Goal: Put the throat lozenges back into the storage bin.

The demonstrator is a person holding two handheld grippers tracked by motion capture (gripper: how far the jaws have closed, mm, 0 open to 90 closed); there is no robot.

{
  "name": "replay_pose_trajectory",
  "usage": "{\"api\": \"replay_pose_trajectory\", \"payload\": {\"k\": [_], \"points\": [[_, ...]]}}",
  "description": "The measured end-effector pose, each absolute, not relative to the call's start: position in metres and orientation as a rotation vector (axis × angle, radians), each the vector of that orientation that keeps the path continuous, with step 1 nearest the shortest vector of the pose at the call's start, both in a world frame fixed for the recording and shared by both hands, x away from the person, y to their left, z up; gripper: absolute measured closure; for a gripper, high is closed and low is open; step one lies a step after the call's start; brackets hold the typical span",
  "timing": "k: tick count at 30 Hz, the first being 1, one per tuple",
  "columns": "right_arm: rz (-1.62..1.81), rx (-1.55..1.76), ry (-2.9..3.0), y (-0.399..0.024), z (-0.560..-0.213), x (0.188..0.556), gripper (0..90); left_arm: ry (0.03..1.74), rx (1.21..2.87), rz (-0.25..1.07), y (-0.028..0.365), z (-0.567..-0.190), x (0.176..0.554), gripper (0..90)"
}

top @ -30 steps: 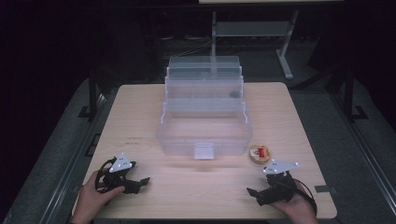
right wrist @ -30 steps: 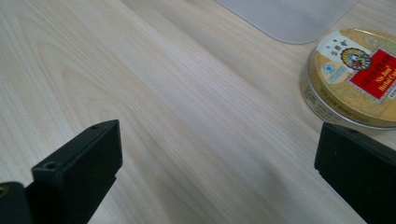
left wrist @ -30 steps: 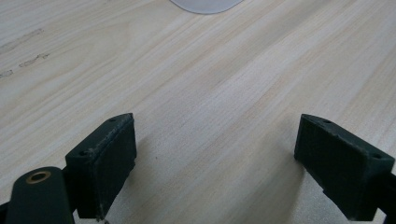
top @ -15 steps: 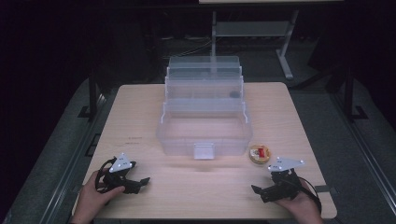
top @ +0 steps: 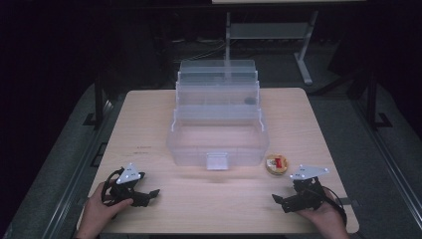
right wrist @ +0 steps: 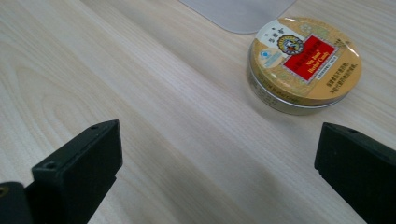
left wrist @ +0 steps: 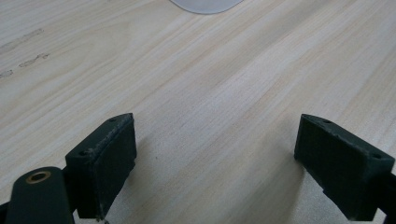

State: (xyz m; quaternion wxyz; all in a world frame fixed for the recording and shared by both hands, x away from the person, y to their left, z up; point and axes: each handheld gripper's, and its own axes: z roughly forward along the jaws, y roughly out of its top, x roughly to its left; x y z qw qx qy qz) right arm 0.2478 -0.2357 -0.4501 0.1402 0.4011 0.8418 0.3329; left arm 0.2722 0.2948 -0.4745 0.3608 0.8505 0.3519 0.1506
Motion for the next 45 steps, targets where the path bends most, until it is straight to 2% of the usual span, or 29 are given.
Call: {"api": "replay_pose_trajectory", "payload": {"k": [45], "points": [[0.932,1.222,2.378,-0.262,-0.432,0.285,0.6,0.907,2.191,0.388,0.295,-0.475,0.272,11.9]]}}
